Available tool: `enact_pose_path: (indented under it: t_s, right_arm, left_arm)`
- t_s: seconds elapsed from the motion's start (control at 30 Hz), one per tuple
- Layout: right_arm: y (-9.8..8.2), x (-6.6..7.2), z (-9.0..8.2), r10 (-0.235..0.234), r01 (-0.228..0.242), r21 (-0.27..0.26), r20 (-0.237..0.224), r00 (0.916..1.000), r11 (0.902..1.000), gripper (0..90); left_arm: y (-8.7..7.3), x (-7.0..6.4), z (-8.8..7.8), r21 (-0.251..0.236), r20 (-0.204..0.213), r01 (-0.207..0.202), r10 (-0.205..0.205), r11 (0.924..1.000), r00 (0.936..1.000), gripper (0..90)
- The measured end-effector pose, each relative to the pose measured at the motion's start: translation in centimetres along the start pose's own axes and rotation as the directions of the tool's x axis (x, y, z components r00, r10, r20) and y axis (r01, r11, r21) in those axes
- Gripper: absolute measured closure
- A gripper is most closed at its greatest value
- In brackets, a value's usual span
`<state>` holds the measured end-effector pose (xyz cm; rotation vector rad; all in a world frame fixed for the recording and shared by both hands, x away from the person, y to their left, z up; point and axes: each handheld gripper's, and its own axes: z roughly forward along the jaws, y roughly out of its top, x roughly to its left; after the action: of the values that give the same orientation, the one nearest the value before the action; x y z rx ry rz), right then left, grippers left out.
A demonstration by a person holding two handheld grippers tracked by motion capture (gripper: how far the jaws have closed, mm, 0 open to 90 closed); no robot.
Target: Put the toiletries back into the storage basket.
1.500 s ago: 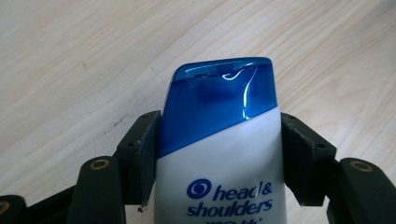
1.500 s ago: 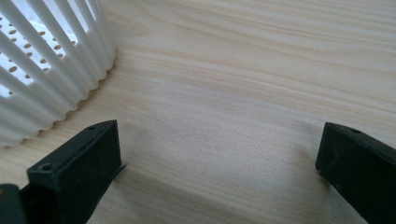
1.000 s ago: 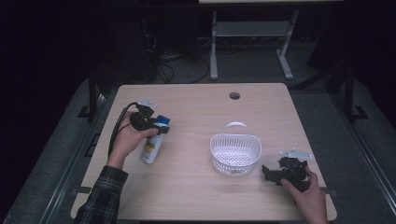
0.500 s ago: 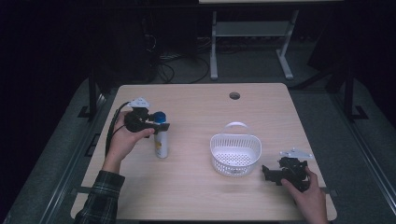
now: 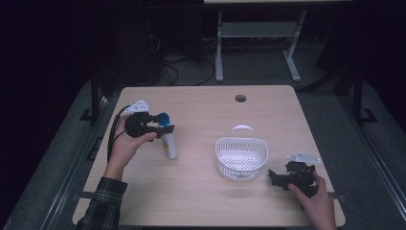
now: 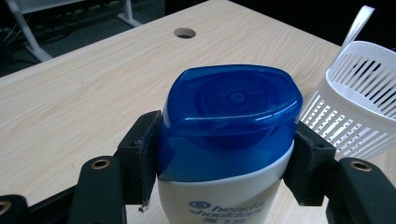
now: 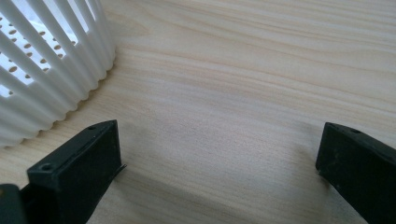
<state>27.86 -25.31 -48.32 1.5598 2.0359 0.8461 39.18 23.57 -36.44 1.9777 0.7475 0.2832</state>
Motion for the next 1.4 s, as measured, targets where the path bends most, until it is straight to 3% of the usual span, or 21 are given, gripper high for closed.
enact_pose_path:
  t_s: [0.6,0.9,1.4]
  right_arm:
    - [0.0,0.0,0.0,-0.003,0.003,-0.002,0.0,1.0,1.0,0.0]
    - [0.0,0.0,0.0,-0.005,0.005,-0.002,0.0,1.0,1.0,0.0]
    - [0.0,0.0,0.0,-0.003,0.003,-0.002,-0.002,1.0,1.0,0.0]
  left_arm:
    - [1.5,-1.6,-0.8,-0.088,0.079,-0.017,0.024,0.996,0.9966,36.2]
    - [2.8,-2.8,-1.0,-0.107,0.093,-0.04,0.05,0.9934,0.9944,36.2]
    - [5.6,-5.4,-0.6,-0.135,0.149,-0.089,0.109,0.9869,0.9828,36.2]
